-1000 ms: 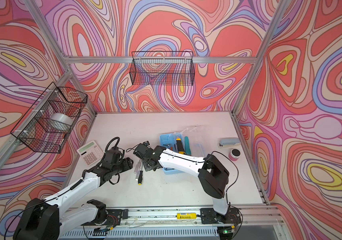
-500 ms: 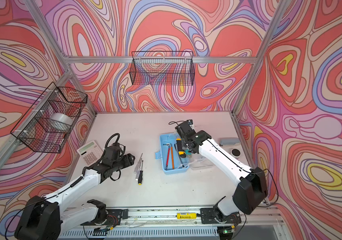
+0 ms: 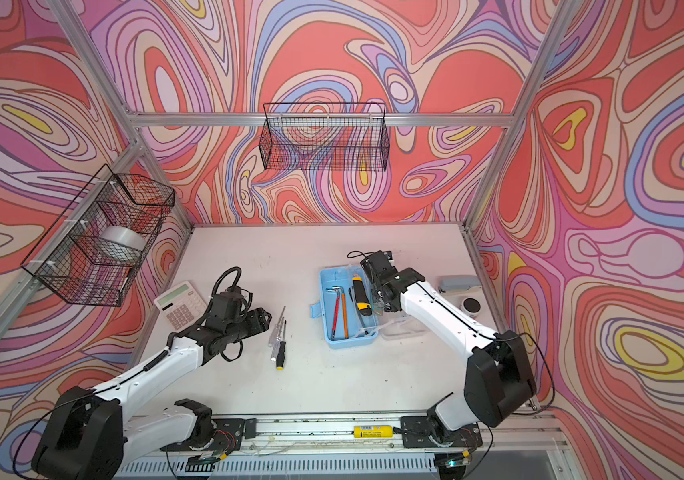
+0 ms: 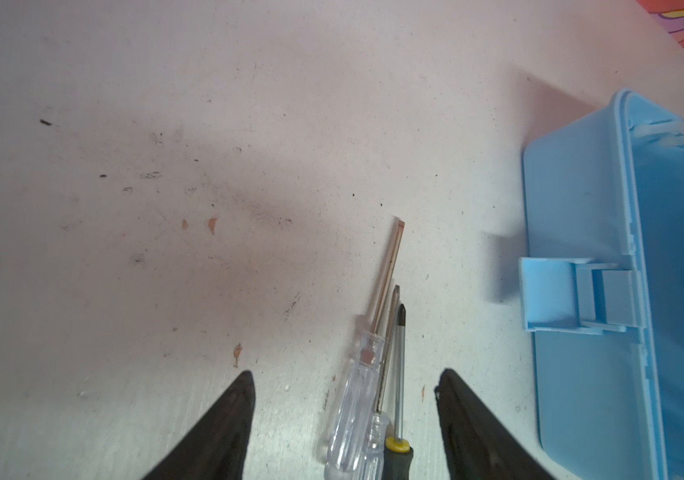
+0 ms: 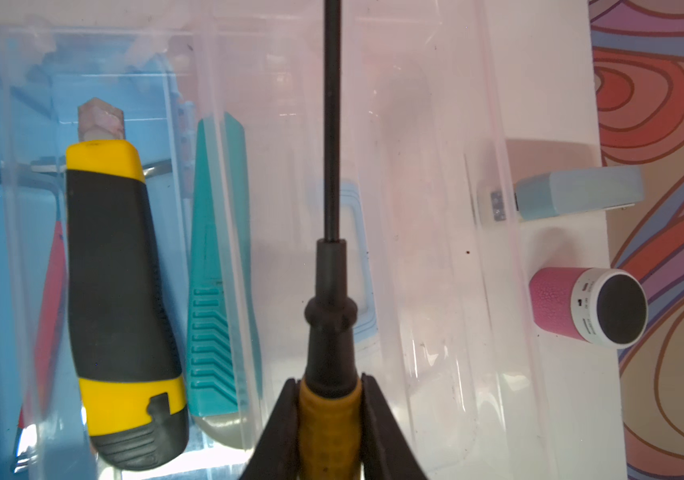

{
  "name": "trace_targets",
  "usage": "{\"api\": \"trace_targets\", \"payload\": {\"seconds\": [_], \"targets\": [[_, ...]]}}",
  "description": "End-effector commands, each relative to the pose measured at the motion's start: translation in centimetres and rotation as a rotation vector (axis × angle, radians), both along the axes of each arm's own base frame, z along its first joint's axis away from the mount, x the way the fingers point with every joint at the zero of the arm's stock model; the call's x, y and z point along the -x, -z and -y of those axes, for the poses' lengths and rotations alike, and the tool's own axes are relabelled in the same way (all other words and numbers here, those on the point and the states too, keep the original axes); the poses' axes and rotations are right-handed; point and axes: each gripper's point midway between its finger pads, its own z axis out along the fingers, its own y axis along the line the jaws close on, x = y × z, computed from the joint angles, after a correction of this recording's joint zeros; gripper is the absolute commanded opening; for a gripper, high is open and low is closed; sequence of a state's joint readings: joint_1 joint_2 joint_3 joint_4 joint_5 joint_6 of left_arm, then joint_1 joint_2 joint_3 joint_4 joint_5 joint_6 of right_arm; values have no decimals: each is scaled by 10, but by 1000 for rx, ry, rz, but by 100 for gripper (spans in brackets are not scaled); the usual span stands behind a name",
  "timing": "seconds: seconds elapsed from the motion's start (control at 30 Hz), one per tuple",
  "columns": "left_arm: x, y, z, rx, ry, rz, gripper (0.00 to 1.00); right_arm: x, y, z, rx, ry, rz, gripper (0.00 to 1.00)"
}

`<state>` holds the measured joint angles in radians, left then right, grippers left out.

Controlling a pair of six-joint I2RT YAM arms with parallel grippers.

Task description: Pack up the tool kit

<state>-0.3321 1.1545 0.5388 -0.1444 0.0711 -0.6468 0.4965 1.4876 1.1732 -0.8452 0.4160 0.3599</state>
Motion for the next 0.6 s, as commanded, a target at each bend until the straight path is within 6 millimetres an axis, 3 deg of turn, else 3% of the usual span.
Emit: {"api": "trace_targets", "payload": {"seconds": [0.0,0.4,0.47,0.57], "targets": [[-4,-2,0,1,3,13,70,-4,5,0,-9,5,7,14],[-4,-1,1,5,9,13,70,-7,3,-7,-31,-17,1,45],[-4,-2,2,4,15,12,70,-7,-6,-7,-40,-9,13,44],[-3,-2,3,-2,29,11,70,-11,-34,-13,-99,-15,77,42]]}}
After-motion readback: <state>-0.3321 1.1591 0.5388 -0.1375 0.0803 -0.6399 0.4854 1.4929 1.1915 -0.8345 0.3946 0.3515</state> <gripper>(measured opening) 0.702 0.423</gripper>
